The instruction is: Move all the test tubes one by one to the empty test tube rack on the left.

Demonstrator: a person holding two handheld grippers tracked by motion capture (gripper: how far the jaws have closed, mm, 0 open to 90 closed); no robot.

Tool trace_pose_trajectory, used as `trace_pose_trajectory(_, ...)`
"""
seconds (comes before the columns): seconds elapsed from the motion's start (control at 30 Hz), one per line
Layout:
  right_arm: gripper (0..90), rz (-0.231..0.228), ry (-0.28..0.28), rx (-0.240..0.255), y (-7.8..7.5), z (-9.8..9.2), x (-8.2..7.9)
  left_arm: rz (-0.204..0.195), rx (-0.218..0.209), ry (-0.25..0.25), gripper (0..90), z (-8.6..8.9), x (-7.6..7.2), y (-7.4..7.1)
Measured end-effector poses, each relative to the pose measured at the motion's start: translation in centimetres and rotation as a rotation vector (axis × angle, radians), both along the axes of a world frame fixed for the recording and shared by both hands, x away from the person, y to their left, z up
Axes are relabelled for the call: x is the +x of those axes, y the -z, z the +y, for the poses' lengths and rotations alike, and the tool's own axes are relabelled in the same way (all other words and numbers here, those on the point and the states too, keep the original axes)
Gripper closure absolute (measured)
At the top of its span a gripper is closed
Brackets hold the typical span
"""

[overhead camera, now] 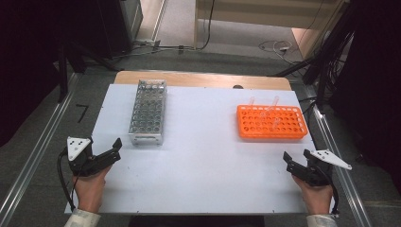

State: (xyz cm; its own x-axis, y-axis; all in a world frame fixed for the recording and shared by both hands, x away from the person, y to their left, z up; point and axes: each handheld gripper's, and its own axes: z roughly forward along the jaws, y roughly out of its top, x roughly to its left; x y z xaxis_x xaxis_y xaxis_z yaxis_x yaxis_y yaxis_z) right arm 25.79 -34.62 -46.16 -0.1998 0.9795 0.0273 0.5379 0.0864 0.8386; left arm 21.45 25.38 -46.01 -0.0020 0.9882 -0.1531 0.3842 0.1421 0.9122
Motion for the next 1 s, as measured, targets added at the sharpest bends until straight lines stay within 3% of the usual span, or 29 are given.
trace_pose_trajectory(0.3, 21.3, 0.016, -0.014, -0.014, 0.2, 0.3, 0.6, 0.023, -0.013, 0.014, 5.0, -0.1, 0.9, 0.5)
trace_pose_trajectory(0.6, 21.6, 0.006, -0.013, -0.005, 0.0, 0.4, 0.6, 0.002, -0.021, 0.003, 4.9, -0.1, 0.4, 0.1)
trace_pose_trajectory(1.0, 22.9, 0.001, -0.029, -0.006, -0.3, 1.0, 0.9, 0.011, -0.002, 0.001, 5.0, -0.2, 0.0, 0.2)
